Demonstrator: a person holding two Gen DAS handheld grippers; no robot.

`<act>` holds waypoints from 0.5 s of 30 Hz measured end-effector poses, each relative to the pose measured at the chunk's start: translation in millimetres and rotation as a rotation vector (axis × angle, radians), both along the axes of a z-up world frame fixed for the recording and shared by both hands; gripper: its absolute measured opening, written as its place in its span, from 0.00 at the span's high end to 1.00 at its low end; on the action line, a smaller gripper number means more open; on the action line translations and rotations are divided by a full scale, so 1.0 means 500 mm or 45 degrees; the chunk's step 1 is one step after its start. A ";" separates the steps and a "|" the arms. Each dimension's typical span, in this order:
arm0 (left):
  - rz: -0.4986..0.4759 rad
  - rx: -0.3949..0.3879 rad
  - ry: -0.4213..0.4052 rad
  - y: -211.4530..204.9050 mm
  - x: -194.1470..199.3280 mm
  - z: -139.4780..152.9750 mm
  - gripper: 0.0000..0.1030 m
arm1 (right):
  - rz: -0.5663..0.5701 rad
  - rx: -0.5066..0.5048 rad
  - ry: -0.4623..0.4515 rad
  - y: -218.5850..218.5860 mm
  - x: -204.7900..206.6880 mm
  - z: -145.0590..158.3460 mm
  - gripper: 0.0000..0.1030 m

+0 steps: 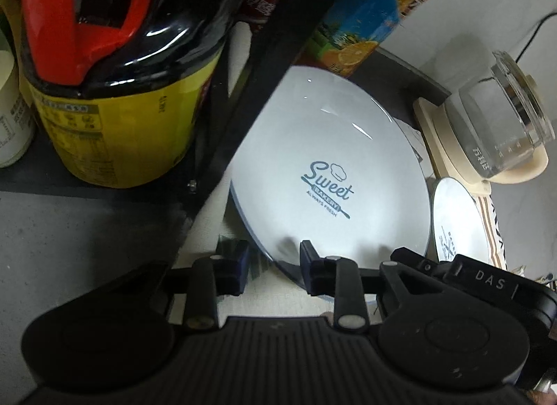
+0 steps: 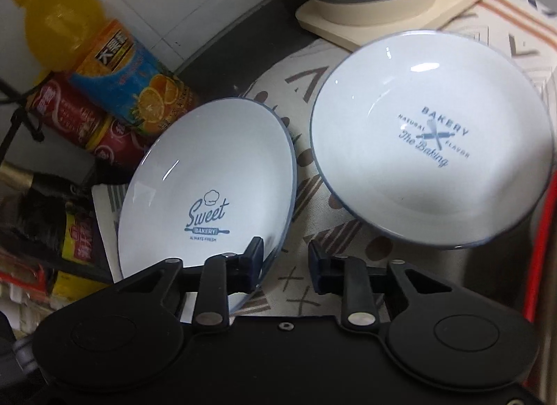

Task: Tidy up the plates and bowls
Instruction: 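Grasp the rim of the white 'Sweet' plate with the right tool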

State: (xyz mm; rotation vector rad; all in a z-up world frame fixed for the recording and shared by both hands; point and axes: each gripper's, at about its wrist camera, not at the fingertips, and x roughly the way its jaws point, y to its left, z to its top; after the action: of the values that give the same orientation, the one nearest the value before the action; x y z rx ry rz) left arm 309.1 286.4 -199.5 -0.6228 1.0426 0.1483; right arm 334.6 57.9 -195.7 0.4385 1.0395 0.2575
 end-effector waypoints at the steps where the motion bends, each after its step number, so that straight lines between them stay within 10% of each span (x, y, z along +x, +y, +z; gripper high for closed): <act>1: 0.006 -0.001 -0.002 0.002 -0.002 -0.001 0.72 | -0.003 0.011 0.007 0.001 0.004 -0.003 0.78; 15: 0.068 -0.042 -0.014 0.022 -0.010 -0.006 0.74 | -0.109 0.057 0.051 0.007 -0.001 -0.010 0.92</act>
State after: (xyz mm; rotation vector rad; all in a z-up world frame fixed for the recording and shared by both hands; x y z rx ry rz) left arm 303.9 297.5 -202.6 -0.6809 1.0199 0.1745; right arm 334.0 61.4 -200.6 0.5292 1.0527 0.1965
